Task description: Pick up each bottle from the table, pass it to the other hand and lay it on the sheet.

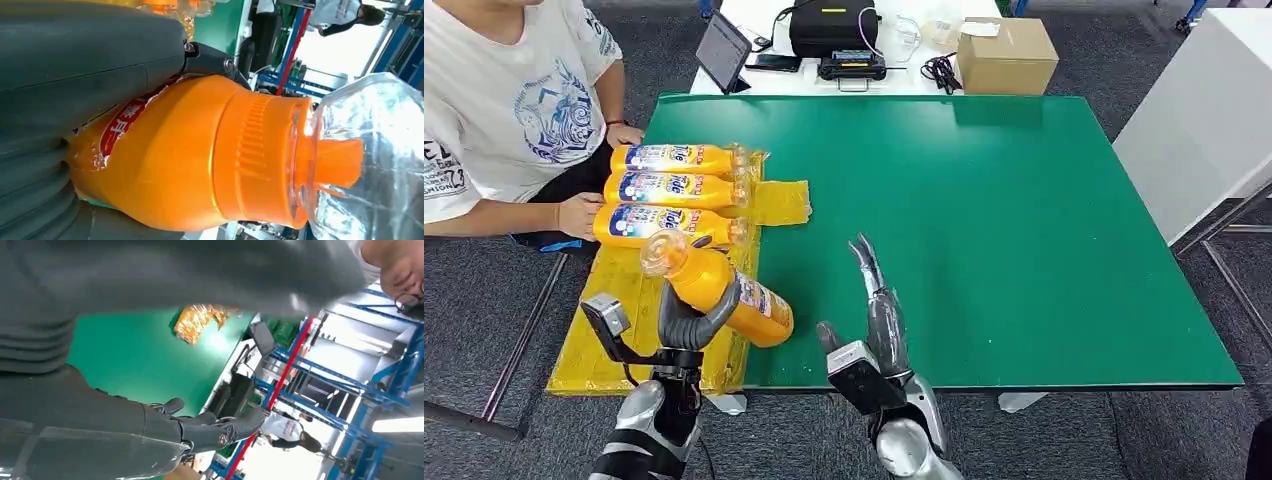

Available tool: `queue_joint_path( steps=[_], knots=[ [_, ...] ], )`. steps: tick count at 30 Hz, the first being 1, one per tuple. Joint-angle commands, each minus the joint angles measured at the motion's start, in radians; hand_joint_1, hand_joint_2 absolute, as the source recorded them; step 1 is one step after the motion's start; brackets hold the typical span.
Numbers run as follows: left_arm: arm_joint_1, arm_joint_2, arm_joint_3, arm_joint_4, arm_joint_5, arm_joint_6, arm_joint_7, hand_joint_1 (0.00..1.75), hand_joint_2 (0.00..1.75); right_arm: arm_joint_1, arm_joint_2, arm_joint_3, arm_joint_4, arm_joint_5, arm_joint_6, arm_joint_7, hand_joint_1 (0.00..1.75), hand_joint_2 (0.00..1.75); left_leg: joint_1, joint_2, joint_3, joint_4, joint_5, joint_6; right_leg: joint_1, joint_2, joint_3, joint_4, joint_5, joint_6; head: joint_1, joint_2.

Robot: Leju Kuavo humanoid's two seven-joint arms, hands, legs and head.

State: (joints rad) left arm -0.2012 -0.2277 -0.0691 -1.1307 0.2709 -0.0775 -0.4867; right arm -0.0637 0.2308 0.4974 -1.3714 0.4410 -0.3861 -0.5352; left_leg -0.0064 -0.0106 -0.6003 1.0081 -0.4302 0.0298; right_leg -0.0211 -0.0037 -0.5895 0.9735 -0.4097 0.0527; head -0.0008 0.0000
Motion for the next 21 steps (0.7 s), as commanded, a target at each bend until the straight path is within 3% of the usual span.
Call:
queue_joint_path(
  steps=[1,4,6,9,11,14,17,20,21],
  knots=[
    [-0.082,0.037,0.032,0.019,-0.269,0.289,-0.148,1.75,1.75,0.006,-0.033,0.003,-0.090,-0.042,-0.014,-0.073,0.00,0.00,0.002,0.000,0.003,0.001,-0.002,-0.002,0.003,0.000,0.004,0.000,-0.001,-0.003,0.000,0.000],
    [-0.138,0.093,-0.023,0.038,-0.730,0.677,-0.199,1.75,1.75,-0.002,-0.019,0.012,-0.188,-0.086,-0.050,-0.107,0.00,0.00,0.002,-0.001,0.000,0.002,-0.001,-0.002,0.002,-0.001,0.001,0.001,-0.001,-0.002,0.000,0.000],
    [-0.196,0.106,-0.010,0.101,-0.879,0.753,-0.159,1.75,1.75,-0.029,-0.014,0.023,-0.194,-0.104,-0.057,-0.087,0.00,0.00,0.002,-0.001,-0.001,0.002,0.000,-0.002,0.002,-0.001,0.000,0.002,-0.001,-0.002,0.000,0.000],
    [-0.241,0.071,0.192,0.095,-1.487,0.776,-0.087,1.75,1.75,-0.057,-0.012,0.030,-0.171,-0.126,-0.064,-0.099,0.00,0.00,0.002,0.001,0.002,0.002,-0.001,-0.003,0.002,0.000,0.002,0.002,-0.001,-0.003,0.000,0.000],
    [-0.254,0.089,0.213,0.107,-1.686,0.776,-0.018,1.75,1.75,-0.064,-0.011,0.030,-0.163,-0.147,-0.058,-0.108,0.00,0.00,0.002,0.004,0.002,0.002,-0.001,-0.002,0.002,0.004,0.001,0.001,0.000,-0.003,0.000,0.000],
    [-0.254,0.096,0.214,0.107,-1.703,0.776,-0.017,1.75,1.75,-0.064,-0.013,0.029,-0.161,-0.151,-0.058,-0.112,0.00,0.00,0.002,0.003,0.003,0.000,0.000,-0.002,0.002,0.003,0.003,0.000,0.000,-0.003,0.000,0.000],
    [-0.250,0.163,0.112,0.126,-1.829,0.776,0.147,1.75,1.75,-0.060,-0.012,0.033,-0.155,-0.169,-0.053,-0.114,0.00,0.00,0.002,0.003,0.003,0.000,0.000,-0.002,0.001,0.001,0.002,0.000,0.000,-0.002,0.000,0.000],
    [-0.268,0.281,-0.087,0.217,-1.842,0.776,0.332,1.75,1.75,-0.052,-0.015,0.043,-0.151,-0.172,-0.054,-0.115,0.00,0.00,0.001,0.000,0.003,0.000,0.000,-0.002,0.001,0.000,0.003,0.000,0.000,-0.002,0.000,0.000],
    [-0.262,0.278,-0.086,0.235,-1.837,0.776,0.330,1.75,1.75,-0.044,-0.018,0.041,-0.156,-0.178,-0.050,-0.114,0.00,0.00,0.003,0.002,0.006,0.000,-0.001,-0.003,0.003,0.002,0.006,0.000,-0.001,-0.003,0.000,0.000]
  ],
)
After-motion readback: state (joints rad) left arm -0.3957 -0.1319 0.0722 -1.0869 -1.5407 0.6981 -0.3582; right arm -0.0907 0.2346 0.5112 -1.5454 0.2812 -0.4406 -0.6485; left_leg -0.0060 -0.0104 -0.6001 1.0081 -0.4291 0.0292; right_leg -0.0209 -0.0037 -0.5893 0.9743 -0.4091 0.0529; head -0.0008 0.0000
